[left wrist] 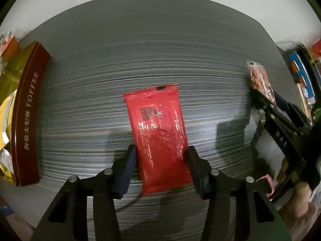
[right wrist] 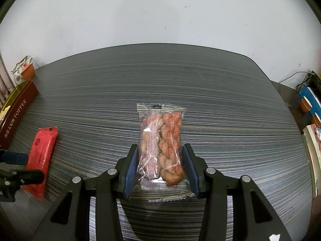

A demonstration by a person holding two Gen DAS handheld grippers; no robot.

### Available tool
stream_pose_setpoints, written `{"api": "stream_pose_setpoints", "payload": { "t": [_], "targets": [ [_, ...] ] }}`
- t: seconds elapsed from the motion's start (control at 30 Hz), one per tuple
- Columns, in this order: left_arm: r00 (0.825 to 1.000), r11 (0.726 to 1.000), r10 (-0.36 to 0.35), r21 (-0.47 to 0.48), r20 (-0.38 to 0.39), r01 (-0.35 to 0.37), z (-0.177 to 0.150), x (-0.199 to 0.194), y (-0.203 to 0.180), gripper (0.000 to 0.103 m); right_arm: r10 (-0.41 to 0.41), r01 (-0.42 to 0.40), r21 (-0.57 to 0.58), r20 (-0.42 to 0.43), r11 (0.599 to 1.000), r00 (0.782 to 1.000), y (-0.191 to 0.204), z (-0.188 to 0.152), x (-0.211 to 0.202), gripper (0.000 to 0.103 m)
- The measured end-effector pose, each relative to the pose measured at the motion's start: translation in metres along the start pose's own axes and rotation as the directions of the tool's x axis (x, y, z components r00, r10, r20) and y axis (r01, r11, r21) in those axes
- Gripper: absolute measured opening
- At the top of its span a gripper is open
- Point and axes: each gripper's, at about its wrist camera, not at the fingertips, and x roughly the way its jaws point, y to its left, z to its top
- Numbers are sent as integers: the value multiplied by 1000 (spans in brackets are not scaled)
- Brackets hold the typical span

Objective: Organize snacks
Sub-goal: 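Grasp the red packet with the left gripper while the right holds the biscuit bag, then carry the red packet into the gold tin and open the left gripper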

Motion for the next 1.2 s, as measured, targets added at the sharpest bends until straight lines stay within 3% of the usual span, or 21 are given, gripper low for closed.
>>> {"api": "stream_pose_setpoints", "payload": {
  "t": [0.27, 0.53, 1.2],
  "targets": [
    [999, 998, -9, 66, 33, 7, -11, -5, -6, 47, -3, 3, -2, 0, 1000, 1000, 0, 0, 1, 43],
    [999, 992, 1, 124, 45, -7, -24, -15, 15, 46, -5, 5, -2, 0, 1000, 1000, 2, 0, 0, 43],
    [992, 992, -3, 125, 123, -13, -30, -51, 33, 44, -8, 8, -5, -1, 1000, 1000, 2, 0, 0, 43]
  ]
}}
